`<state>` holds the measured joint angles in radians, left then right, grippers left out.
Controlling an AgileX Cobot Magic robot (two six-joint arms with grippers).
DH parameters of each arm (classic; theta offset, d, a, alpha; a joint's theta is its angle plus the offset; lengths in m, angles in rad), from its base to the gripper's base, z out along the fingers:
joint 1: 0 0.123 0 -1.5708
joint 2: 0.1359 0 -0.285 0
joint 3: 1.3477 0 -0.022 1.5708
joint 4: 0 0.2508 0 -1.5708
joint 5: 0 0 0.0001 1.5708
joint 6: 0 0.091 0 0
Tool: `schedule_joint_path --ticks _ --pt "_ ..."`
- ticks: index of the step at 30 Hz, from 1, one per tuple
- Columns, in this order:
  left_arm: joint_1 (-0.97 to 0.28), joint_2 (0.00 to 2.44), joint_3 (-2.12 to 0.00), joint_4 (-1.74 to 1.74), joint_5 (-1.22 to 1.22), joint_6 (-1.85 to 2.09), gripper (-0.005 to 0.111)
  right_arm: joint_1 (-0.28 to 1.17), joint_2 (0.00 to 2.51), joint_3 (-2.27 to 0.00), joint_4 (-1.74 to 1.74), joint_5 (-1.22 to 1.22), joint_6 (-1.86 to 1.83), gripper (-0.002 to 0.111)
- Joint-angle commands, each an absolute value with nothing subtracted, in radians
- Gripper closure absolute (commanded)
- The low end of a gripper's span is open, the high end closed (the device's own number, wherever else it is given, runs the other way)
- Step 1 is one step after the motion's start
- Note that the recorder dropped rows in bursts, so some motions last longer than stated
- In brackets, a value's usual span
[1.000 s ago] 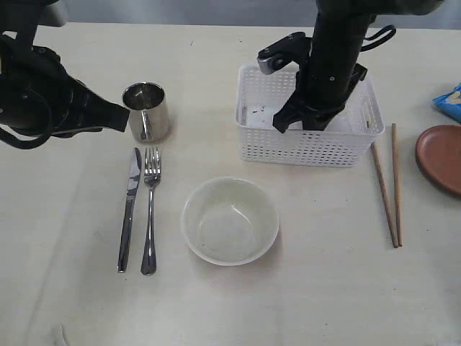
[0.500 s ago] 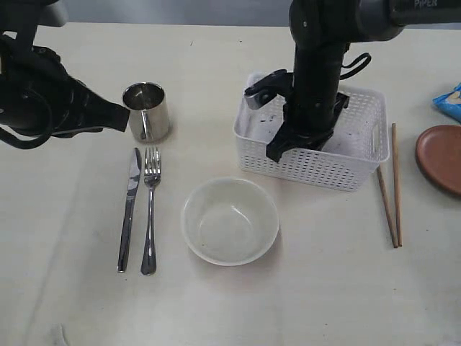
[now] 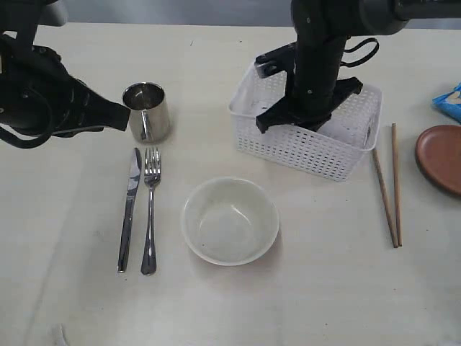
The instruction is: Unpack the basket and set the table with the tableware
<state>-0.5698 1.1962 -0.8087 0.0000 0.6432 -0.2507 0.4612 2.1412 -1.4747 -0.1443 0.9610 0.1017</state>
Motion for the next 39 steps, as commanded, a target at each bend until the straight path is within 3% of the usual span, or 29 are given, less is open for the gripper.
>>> schedule_joint_path --ticks 1,11,39 --pt "-0.57 1.187 -0.809 -0.008 0.637 -0.251 0.107 0.388 2.207 -1.464 -0.258 0.853 0.369 0.109" --pt "-0.57 1.187 -0.809 -0.008 0.631 -0.251 0.107 0.313 2.202 -1.464 -0.246 0.971 0.343 0.109" --pt "-0.57 1.187 -0.809 -0.016 0.633 -0.247 0.107 0.414 2.079 -1.507 -0.178 0.866 0.345 0.109"
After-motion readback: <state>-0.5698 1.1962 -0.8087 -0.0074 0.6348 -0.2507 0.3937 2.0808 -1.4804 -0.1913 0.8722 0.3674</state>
